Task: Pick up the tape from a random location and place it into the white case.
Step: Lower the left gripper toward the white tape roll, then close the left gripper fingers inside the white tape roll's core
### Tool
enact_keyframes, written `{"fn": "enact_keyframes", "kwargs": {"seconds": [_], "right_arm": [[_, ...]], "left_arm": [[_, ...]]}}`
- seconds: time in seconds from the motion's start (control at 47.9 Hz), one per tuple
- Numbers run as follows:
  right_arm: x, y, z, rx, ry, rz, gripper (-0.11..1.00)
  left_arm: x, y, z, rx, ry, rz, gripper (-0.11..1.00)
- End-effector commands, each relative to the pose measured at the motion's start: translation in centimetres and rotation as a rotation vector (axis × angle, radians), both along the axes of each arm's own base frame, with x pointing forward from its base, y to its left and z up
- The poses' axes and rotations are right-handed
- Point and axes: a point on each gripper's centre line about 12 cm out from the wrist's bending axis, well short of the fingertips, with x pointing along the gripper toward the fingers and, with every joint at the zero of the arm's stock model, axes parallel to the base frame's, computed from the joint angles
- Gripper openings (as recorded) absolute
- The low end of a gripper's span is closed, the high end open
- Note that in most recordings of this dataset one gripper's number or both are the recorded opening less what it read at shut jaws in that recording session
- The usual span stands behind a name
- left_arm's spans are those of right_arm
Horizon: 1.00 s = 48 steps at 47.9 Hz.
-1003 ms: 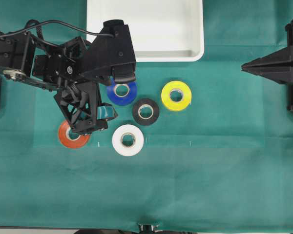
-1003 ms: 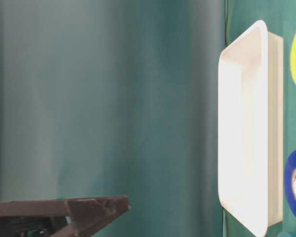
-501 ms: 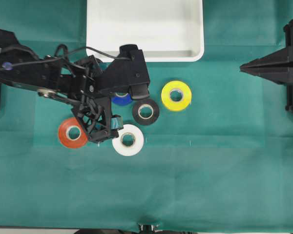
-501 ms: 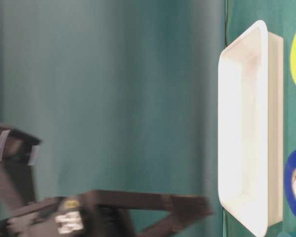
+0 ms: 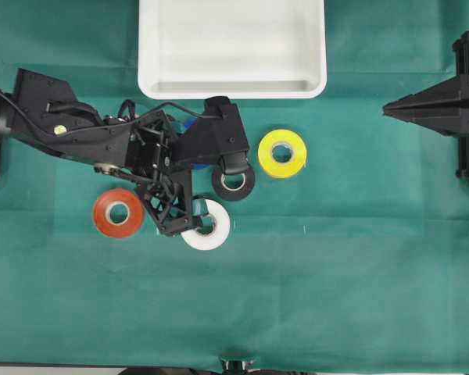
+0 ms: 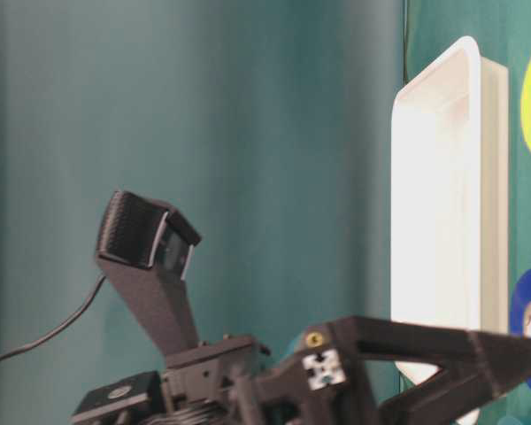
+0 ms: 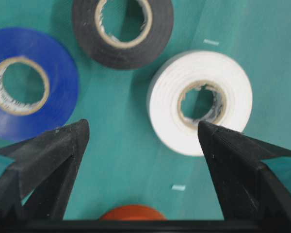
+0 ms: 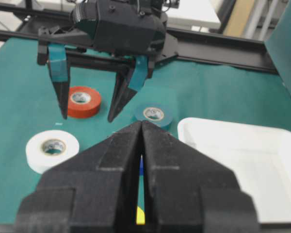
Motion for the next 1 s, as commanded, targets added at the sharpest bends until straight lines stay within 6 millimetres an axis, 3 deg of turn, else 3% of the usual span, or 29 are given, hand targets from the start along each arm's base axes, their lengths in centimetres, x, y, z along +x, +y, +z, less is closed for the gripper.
{"fn": "enact_keyframes", "kwargs": {"seconds": [0.0, 0.982], "right_arm": [[0.3, 0.0, 1.0, 0.000, -0.021, 0.002, 0.00], [0.3, 0.1, 0.9, -0.001, -0.014, 0.003, 0.00]], "left_arm": [[0.1, -0.3, -0.2, -0.002, -0.011, -0.006, 0.98], [0.7, -0.8, -6.6, 0.004, 0.074, -0.001, 0.98]]}}
